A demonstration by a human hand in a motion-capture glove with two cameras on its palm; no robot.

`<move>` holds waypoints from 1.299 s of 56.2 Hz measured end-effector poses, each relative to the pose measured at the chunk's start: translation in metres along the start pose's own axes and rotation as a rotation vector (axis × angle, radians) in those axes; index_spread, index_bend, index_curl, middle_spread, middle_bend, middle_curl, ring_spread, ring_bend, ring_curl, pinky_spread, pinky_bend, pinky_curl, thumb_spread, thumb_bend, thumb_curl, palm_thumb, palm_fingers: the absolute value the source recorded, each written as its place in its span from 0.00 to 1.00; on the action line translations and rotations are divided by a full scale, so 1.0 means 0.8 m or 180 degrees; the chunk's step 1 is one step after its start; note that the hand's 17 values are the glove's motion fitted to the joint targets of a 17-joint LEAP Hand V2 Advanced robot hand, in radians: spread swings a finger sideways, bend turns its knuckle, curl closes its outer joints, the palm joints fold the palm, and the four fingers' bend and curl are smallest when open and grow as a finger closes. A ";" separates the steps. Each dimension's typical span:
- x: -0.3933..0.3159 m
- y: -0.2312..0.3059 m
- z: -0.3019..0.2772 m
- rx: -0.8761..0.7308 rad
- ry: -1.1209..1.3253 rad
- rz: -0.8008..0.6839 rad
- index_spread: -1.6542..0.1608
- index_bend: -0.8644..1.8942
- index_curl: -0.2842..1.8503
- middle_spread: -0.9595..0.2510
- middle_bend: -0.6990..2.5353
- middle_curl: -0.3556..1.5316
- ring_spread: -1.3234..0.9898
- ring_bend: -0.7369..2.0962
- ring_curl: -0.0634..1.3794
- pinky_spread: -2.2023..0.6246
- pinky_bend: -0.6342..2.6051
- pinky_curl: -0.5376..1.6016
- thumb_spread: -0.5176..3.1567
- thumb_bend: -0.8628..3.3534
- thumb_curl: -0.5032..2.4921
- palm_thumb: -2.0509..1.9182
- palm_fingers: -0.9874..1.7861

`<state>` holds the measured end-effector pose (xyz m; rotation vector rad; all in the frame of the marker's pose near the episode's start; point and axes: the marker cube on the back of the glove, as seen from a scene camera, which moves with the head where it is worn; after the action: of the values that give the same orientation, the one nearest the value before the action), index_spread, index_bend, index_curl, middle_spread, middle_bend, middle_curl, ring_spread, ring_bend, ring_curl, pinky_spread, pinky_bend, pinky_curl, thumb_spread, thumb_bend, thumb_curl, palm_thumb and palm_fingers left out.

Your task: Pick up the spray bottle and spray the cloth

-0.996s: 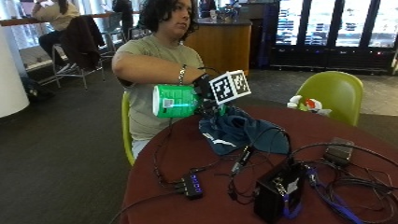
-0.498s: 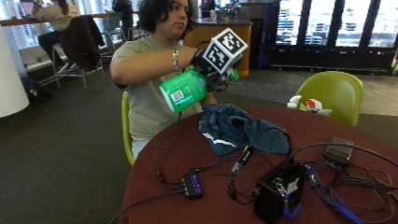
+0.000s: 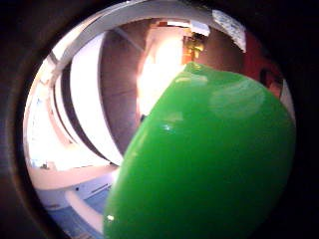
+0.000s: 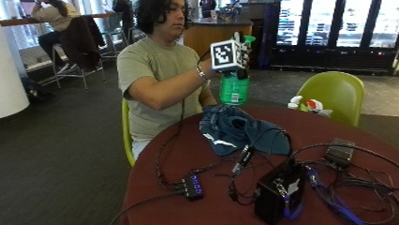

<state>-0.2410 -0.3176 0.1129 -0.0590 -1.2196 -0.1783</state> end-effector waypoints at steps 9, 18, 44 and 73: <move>0.059 -0.001 0.062 -0.0269 -0.0104 -0.0118 0.80 0.39 0.43 0.70 0.39 0.47 0.52 0.44 0.38 0.74 0.29 0.44 0.25 0.20 0.44 0.78 0.82; 0.107 -0.029 0.104 0.0179 0.0135 -0.0223 0.80 0.39 0.43 0.70 0.39 0.47 0.52 0.44 0.38 0.74 0.29 0.44 0.25 0.20 0.44 0.78 0.82; 0.130 -0.117 0.124 0.0506 0.0248 -0.0308 0.80 0.40 0.43 0.68 0.39 0.47 0.52 0.45 0.38 0.73 0.30 0.44 0.24 0.20 0.44 0.78 0.83; 0.122 -0.054 0.066 -0.0331 0.1149 -0.0192 0.77 0.35 0.36 0.78 0.31 0.41 0.55 0.38 0.33 0.83 0.27 0.43 0.36 0.19 0.37 0.67 0.57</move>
<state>-0.2651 -0.3629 0.2205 -0.0768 -0.8522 -0.2920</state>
